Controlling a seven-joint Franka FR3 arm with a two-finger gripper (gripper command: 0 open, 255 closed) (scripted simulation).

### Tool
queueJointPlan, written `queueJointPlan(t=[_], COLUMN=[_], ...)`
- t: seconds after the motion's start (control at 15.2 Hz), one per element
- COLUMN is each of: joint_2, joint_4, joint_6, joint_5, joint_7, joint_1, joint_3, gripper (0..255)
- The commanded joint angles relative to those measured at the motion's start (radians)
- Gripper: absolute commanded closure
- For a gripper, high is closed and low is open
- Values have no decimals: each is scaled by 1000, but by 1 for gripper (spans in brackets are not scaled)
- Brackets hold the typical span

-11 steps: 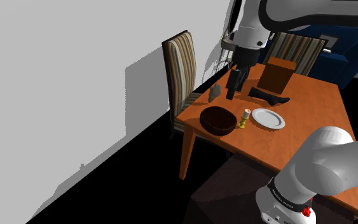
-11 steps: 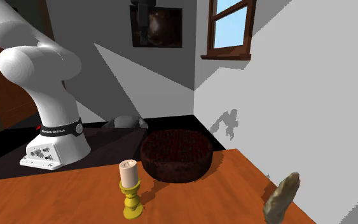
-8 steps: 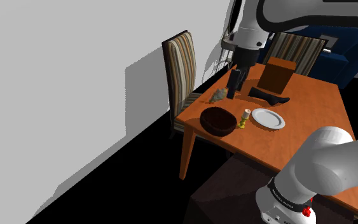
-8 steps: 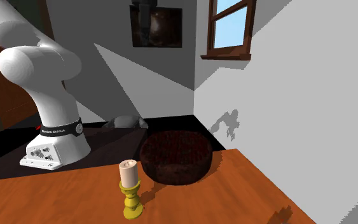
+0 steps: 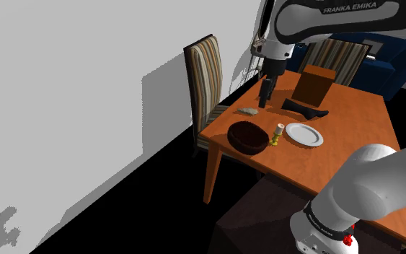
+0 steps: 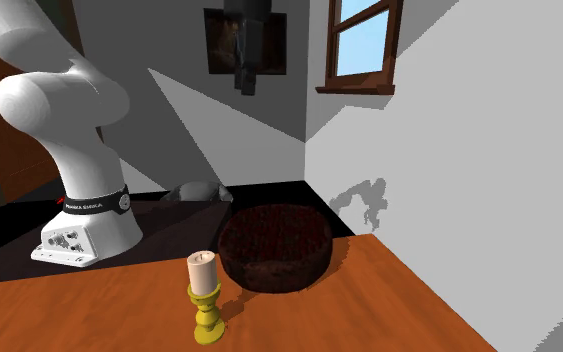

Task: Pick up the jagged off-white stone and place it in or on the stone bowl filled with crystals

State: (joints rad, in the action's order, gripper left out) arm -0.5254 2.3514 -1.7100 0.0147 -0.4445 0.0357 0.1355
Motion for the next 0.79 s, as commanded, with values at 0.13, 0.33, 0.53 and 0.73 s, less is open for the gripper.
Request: queueJointPlan(t=[0.13, 0.33, 0.53, 0.73], joint_2=[135, 239, 350, 466], joint_4=[-67, -129, -203, -289], joint_6=[-49, -79, -103, -119], joint_5=[30, 39, 37, 25], joint_7=[-120, -208, -295, -382], joint_1=[12, 20, 29, 42], joint_3=[66, 110, 147, 177], gripper=[0, 0, 0, 0])
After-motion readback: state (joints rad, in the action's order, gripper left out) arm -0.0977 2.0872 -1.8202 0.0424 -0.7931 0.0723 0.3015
